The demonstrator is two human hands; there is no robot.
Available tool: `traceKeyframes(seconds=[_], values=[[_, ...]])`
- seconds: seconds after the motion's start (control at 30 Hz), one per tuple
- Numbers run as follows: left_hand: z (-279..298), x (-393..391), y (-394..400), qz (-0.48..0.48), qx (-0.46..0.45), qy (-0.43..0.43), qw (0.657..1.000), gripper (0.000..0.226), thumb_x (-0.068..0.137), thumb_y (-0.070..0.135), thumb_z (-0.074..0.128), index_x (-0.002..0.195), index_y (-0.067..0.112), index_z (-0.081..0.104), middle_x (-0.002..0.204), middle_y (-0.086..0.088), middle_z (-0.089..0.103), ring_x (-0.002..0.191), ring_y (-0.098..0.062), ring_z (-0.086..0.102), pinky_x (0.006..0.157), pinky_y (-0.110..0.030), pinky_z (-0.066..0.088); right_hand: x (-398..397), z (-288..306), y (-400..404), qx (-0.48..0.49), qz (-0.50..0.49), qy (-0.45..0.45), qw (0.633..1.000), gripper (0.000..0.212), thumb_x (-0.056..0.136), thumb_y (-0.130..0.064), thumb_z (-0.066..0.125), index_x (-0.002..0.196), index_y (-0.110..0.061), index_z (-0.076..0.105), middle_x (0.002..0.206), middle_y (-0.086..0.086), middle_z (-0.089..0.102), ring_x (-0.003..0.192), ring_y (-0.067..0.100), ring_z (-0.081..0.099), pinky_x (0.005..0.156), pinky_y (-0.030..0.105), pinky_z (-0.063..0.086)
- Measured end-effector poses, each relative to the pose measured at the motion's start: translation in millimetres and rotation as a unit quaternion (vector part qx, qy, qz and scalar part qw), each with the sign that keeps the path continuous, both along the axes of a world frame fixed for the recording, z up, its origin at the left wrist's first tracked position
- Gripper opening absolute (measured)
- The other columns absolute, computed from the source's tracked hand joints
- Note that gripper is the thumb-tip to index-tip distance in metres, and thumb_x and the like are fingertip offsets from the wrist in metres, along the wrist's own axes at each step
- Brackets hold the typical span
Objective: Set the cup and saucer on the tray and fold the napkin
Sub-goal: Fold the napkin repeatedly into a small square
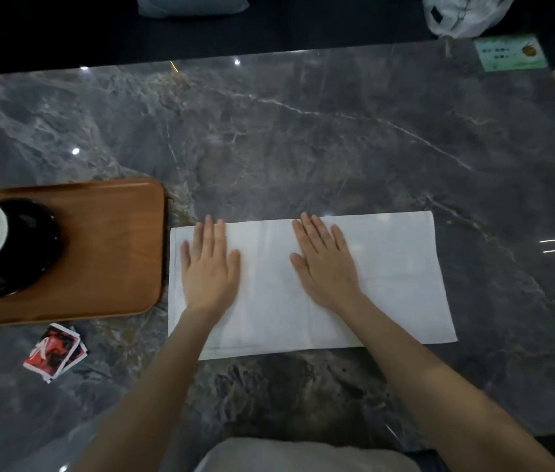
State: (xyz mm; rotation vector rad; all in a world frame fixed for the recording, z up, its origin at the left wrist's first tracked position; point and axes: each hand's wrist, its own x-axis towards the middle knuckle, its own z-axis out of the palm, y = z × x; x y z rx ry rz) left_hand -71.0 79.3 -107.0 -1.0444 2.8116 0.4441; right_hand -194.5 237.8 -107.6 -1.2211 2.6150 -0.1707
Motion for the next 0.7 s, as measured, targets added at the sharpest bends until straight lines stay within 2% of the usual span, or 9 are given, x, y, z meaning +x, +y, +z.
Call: traceKeyframes(seconds=[0.07,0.13,0.17,0.27,0.37,0.5,0.6,0.7], values=[[1,1,-3,0.060,-0.003,-0.003,0.998,0.062,0.093,0.038,0.013,0.146,0.009,-0.001,0.158,-0.008,-0.004,0.145,-0.019,-0.007,0.119,-0.040,-0.005,0,-1,1,0.003,0.004,-0.001,1.000,0.061,0.093,-0.042,0.012,0.148,-0.015,0.010,0.158,0.002,0.012,0.146,0.016,0.009,0.117,0.034,-0.005],[6,-7,8,0.084,-0.012,0.013,0.996,0.064,0.092,0.037,0.012,0.145,0.004,0.001,0.157,-0.012,-0.003,0.144,-0.023,-0.008,0.117,-0.042,-0.006,0,-1,0,-0.005,-0.001,0.003,1.000,0.061,0.093,-0.041,0.014,0.148,-0.014,0.014,0.157,0.003,0.017,0.145,0.017,0.015,0.116,0.035,-0.002],[9,-13,18,0.064,-0.007,0.025,0.998,0.064,0.091,0.038,0.010,0.145,0.005,0.000,0.157,-0.012,-0.004,0.143,-0.021,-0.011,0.115,-0.042,-0.008,0,-2,0,-0.006,-0.005,0.003,1.000,0.060,0.093,-0.040,0.016,0.147,-0.013,0.018,0.156,0.004,0.021,0.144,0.019,0.020,0.115,0.036,0.000],[8,-28,64,-0.090,0.014,0.030,0.995,0.061,0.087,0.040,-0.006,0.142,0.016,-0.011,0.157,-0.004,-0.007,0.137,-0.015,-0.021,0.111,-0.039,-0.012,-1,-1,-1,0.007,-0.004,0.012,1.000,0.058,0.094,-0.037,0.015,0.145,-0.012,0.024,0.154,0.006,0.028,0.142,0.020,0.026,0.117,0.037,0.005],[1,-30,82,-0.111,0.015,0.021,0.994,0.058,0.087,0.041,-0.005,0.141,0.021,-0.012,0.156,0.002,-0.009,0.137,-0.015,-0.021,0.112,-0.039,-0.013,-8,-1,7,0.012,0.011,0.012,1.000,0.060,0.093,-0.039,0.007,0.147,-0.016,0.015,0.157,0.003,0.017,0.145,0.016,0.014,0.117,0.036,0.001],[-1,-28,78,-0.111,0.007,0.039,0.993,0.060,0.090,0.040,0.004,0.147,0.019,0.004,0.157,0.001,0.003,0.139,-0.014,-0.012,0.113,-0.040,-0.006,-30,-1,36,0.007,-0.074,0.017,0.997,0.064,0.090,-0.045,0.006,0.148,-0.018,0.009,0.158,0.003,0.011,0.146,0.017,0.007,0.117,0.037,0.000],[1,-29,80,-0.116,0.019,0.029,0.993,0.062,0.088,0.041,0.001,0.147,0.021,0.001,0.157,0.003,-0.003,0.138,-0.012,-0.015,0.113,-0.040,-0.008,-52,-1,67,0.032,-0.145,0.021,0.989,0.071,0.086,-0.050,-0.001,0.149,-0.017,0.003,0.159,0.004,0.002,0.146,0.017,-0.001,0.117,0.039,-0.002],[2,-29,79,-0.116,0.017,0.025,0.993,0.062,0.087,0.041,-0.002,0.147,0.021,-0.001,0.152,0.006,-0.012,0.140,-0.012,-0.014,0.113,-0.040,-0.009,-71,3,95,0.047,-0.195,0.019,0.979,0.077,0.082,-0.052,-0.006,0.148,-0.013,0.002,0.159,0.005,0.002,0.146,0.018,-0.001,0.117,0.041,-0.003]])
